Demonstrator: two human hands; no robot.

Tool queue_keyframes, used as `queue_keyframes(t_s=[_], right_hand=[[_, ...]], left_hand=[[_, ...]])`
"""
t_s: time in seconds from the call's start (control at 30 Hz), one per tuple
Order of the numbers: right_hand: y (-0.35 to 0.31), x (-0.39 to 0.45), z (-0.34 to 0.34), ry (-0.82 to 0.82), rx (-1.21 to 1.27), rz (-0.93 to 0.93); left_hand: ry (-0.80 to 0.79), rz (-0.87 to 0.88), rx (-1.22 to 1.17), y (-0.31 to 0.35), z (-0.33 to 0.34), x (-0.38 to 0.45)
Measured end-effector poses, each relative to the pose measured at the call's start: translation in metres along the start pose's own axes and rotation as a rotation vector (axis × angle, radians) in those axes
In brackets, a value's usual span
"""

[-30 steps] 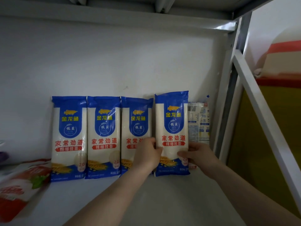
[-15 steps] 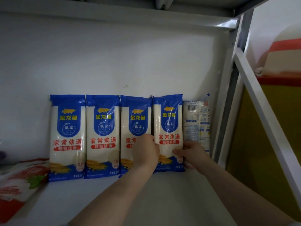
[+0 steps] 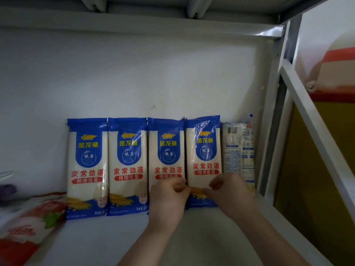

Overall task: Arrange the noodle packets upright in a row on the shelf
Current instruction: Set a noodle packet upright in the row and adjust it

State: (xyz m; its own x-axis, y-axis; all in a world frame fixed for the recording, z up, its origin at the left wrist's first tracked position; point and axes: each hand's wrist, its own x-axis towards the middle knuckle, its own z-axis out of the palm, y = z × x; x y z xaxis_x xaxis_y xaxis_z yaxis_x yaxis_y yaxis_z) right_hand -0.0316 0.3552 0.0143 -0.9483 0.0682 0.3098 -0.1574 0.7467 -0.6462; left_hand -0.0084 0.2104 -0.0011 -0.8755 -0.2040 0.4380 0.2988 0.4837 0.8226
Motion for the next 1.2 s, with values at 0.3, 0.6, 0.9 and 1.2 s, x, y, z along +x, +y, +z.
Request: queue_keyframes(t_s=[0.3,0.6,0.9,1.2], right_hand=[[-0.035,0.003,0.022,0.056,0.371,-0.086],[-0.080,0.053,0.006,0.052,0.458,-0.102],[-0.117,0.089,0.010,-0.043,0.329,0.018],[-0.121,0.097,0.004,-0.110,0.722,0.148]], left_hand=[[-0.018,-0.103,-0.147,-0.006,-0.006,-0.008],[-0.089,-0.263,-0.176,-0.021,-0.012,0.003],[-0.117,-0.295,-0.206,-0.022,-0.015,0.002],[-0.119,-0.277,-0.185,-0.026,-0.014,0.007]])
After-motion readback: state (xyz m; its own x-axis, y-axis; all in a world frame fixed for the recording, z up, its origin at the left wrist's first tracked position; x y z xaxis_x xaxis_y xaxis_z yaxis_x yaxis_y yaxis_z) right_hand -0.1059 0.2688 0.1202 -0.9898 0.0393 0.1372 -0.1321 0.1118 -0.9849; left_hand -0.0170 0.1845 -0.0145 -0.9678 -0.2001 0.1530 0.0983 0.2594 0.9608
